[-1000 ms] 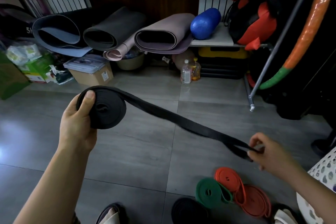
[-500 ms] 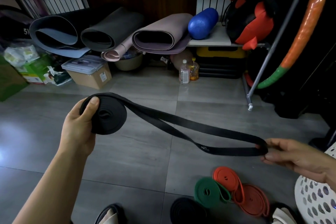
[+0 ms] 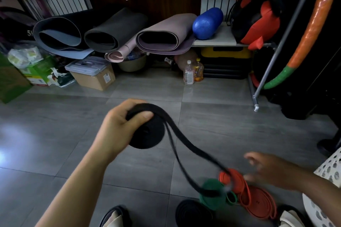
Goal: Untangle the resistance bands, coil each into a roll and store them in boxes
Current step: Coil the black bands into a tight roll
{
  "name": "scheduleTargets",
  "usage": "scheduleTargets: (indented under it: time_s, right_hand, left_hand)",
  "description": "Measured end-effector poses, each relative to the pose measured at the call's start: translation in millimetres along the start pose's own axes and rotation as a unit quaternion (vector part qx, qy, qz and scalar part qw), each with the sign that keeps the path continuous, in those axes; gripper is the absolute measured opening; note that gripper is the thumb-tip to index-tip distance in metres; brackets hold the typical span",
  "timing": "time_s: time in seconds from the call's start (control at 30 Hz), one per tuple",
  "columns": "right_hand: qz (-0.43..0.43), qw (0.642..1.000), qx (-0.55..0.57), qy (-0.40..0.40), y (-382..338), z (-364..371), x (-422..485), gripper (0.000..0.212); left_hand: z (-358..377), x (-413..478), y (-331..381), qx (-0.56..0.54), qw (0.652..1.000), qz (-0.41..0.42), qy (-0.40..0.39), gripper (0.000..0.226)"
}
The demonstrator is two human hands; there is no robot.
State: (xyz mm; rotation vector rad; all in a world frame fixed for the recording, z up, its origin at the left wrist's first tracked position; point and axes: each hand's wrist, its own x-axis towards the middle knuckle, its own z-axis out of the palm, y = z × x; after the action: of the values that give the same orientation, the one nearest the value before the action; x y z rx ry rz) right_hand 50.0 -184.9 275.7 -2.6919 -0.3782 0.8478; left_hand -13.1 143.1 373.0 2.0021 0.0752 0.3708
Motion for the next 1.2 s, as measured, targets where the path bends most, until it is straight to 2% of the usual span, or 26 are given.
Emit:
scheduleTargets:
  time_s: [0.03,0.1,0.17,0.3,0.43,0.63,0.8,1.03,1.1,1.17,1.2]
  right_hand:
    - [-0.063,0.997,0.033,0.042,-15,-2,-2,0.126]
    - [-0.196,0.966,0.117,0.119,-59,-9,-15,0.088]
    - [-0.268,0.927,0.224,0.135,-97,-15,-26,0.054]
    - [-0.326,0.865,0.352,0.145,-134,-25,-23,0.033]
    - [-0.324,0.846,0.409,0.108,-145,-32,-15,0.022]
    - [-0.311,0.893,0.295,0.141,-149,-35,-13,0.034]
    - [-0.312,0.872,0.346,0.149,-144,-32,-16,0.026]
    - [-0.284,0.767,0.563,0.119,-142,-18,-17,0.029]
    - [-0.266,0.713,0.643,0.091,-144,-15,-14,0.032]
    - [-0.242,0.645,0.723,0.063,-149,-13,-12,0.041]
    - [-0.230,0.618,0.750,0.055,-151,-11,-10,0.046]
  left_hand:
    - [7,-2,5,0.024,0.999,0.009,-0.032,0.019]
    - [21,-6,11,0.065,0.994,0.036,-0.084,0.015]
    - [30,-8,17,0.098,0.986,0.072,-0.111,0.013]
    - [29,-6,22,0.047,0.991,0.065,-0.107,0.010]
    - [21,-2,23,-0.035,0.994,0.038,-0.094,0.011]
    - [20,1,19,-0.049,0.995,0.010,-0.089,0.016]
    - [38,-3,21,-0.145,0.988,-0.034,-0.044,0.005]
    - [63,-2,26,-0.195,0.976,-0.020,0.093,0.005]
    - [73,-2,27,-0.250,0.957,-0.047,0.136,0.006]
    - [85,-5,27,-0.333,0.922,-0.098,0.171,0.004]
    - [90,-6,27,-0.372,0.901,-0.122,0.185,0.009]
